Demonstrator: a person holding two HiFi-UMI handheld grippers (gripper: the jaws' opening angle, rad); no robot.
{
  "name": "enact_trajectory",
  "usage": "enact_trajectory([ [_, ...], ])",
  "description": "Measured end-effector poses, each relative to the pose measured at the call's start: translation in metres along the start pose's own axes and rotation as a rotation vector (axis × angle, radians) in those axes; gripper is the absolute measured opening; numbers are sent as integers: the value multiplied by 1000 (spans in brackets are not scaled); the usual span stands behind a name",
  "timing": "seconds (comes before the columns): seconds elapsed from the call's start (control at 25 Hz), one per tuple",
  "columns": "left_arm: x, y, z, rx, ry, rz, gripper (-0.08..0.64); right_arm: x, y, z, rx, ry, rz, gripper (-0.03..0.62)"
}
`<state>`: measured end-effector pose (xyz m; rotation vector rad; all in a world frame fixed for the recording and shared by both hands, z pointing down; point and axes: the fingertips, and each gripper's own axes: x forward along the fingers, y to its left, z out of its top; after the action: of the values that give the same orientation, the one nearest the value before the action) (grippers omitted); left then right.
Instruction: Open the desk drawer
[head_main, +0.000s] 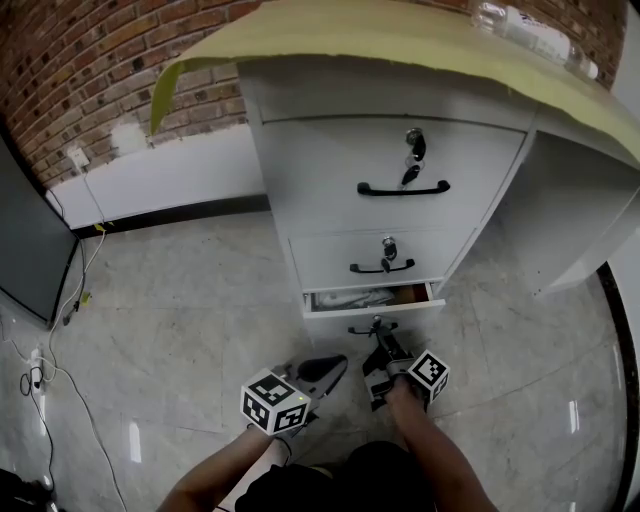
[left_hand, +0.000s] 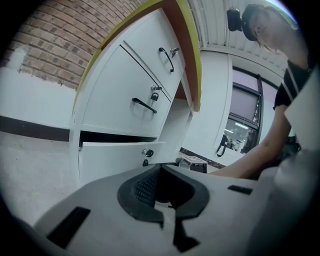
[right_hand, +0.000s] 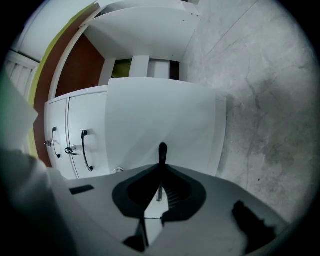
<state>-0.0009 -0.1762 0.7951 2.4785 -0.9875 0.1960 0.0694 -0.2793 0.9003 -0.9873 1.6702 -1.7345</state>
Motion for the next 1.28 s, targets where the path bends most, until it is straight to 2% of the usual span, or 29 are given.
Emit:
enact_trajectory([
  [0.4, -3, -1, 4, 10, 4, -2, 11, -27, -2, -12, 8, 38, -16, 25],
  [0.92, -5, -8, -2, 17, 16, -11, 11, -63, -7, -26, 32, 28, -24, 25],
  [1.28, -9, -29, 7, 54, 34, -108, 11, -85, -8, -37, 47, 48, -72, 25],
])
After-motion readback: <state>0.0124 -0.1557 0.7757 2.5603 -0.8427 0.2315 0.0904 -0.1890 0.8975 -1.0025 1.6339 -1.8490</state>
